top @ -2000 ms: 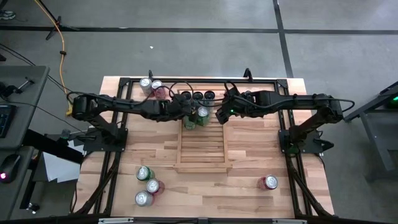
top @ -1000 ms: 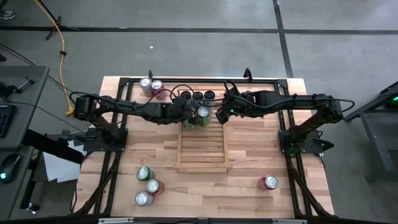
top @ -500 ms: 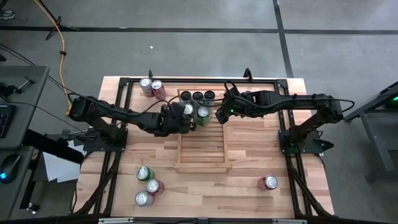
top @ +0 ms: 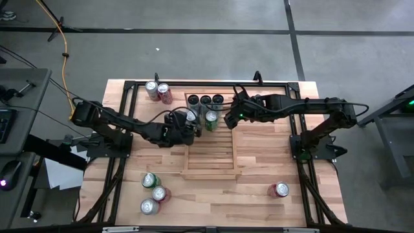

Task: Place canned beverage on shelf
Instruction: Adjust the green can on the shelf

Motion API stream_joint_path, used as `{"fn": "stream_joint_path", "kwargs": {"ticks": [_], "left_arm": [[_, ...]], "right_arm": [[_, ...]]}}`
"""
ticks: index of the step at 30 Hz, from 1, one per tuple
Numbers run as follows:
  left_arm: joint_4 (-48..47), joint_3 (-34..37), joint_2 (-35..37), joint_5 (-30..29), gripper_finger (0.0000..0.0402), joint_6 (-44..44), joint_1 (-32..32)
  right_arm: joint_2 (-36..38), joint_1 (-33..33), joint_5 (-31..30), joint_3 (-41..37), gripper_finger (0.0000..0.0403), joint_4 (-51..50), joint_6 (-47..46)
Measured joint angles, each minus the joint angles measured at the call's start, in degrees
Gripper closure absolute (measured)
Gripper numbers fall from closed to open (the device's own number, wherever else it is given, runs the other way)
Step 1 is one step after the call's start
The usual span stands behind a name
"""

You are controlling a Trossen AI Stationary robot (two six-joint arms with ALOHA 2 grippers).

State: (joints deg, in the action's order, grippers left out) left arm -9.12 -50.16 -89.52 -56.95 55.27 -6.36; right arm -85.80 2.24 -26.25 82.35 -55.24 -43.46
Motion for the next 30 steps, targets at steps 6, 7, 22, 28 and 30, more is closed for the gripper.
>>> {"fn": "stream_joint_path", "kwargs": {"ticks": [6,7,22,28,30], "left_arm": [[4.85,2.07,0.0,1.29,0.0124,-2.52,1.34],[4.83,2.07,0.0,1.69,0.0124,-3.36,1.64],[5.37,2.08,-0.28,5.66,0.0124,-7.32,5.1],[8.64,2.08,-2.29,5.99,0.0124,-7.41,5.54],[8.7,2.08,-3.01,6.53,0.0124,-7.48,5.54]], "right_arm": [[0.0,0.0,1.25,0.0,0.0009,0.02,-0.02],[0.0,0.0,1.33,0.0,0.0009,0.02,0.0],[0.0,0.0,1.63,0.0,0.0009,0.07,-0.01],[0.0,0.0,1.61,0.0,0.0009,0.29,-0.02],[-0.01,0.0,1.61,0.0,0.0009,0.28,0.0]]}}
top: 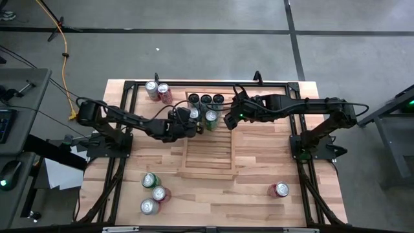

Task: Place canned beverage on shelf
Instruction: Adjust the green can on the shelf

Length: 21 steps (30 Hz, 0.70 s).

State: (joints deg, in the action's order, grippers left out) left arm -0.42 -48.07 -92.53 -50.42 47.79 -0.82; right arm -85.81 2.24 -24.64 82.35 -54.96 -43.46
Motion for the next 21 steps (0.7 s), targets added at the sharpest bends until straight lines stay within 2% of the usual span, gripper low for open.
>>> {"fn": "stream_joint_path", "kwargs": {"ticks": [12,18,21], "left_arm": [[-0.06,0.0,-0.83,0.55,0.0124,-1.97,0.09],[0.04,0.0,-0.75,1.47,0.0054,-4.07,0.09],[0.09,-0.02,-0.66,1.49,0.0036,-4.11,0.07]], "right_arm": [[-0.01,-0.02,-0.02,0.0,0.0009,0.0,-0.09],[-0.01,-0.02,-0.04,0.0,0.0009,0.0,-0.17],[-0.01,-0.02,-0.04,0.0,0.0009,0.0,-0.18]]}}
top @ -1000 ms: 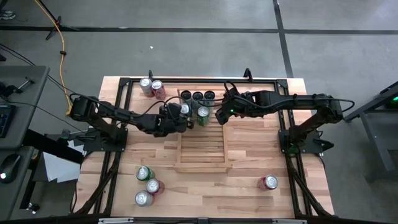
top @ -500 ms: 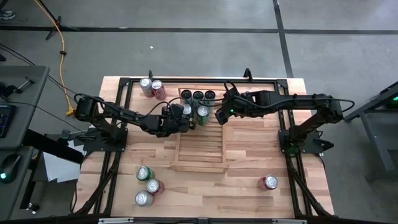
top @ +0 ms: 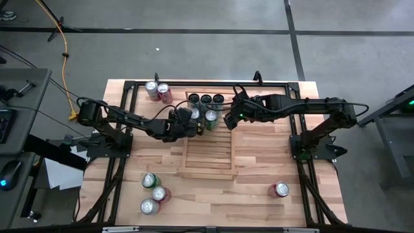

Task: Place canned beverage on shelf
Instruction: Adjust the green can on the shelf

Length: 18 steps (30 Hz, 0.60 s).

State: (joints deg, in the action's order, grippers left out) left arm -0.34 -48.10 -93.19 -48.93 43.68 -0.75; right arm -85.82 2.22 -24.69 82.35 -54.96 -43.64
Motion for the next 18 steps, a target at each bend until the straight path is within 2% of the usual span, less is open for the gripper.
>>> {"fn": "stream_joint_path", "kwargs": {"ticks": [8,18], "left_arm": [[0.45,0.0,2.49,1.25,0.0032,-0.38,0.0],[0.44,0.0,9.73,1.27,0.003,-6.56,-0.02]], "right_arm": [[0.0,0.0,0.0,0.0,0.0009,0.0,0.0],[0.0,0.0,0.0,0.0,0.0009,0.01,0.15]]}}
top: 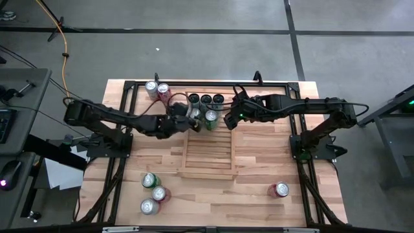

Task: Place canned beverage on shelf
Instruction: Adjust the green can on the shelf

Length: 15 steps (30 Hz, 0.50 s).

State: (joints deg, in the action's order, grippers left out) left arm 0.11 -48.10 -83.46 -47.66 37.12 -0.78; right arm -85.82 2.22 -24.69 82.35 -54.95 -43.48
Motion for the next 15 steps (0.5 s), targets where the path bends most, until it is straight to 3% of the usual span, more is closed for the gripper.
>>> {"fn": "stream_joint_path", "kwargs": {"ticks": [5,12,15], "left_arm": [[0.05,0.0,6.99,0.75,0.003,-4.39,-0.23],[0.04,0.0,22.86,1.21,0.0028,-13.89,-2.59],[0.04,0.0,28.94,1.19,0.003,-17.86,-3.51]], "right_arm": [[0.0,0.02,0.65,0.0,0.0009,0.01,1.24],[-0.19,-0.03,9.07,0.0,0.0009,0.28,7.83],[-1.49,-0.69,8.16,0.0,0.0009,0.03,10.98]]}}
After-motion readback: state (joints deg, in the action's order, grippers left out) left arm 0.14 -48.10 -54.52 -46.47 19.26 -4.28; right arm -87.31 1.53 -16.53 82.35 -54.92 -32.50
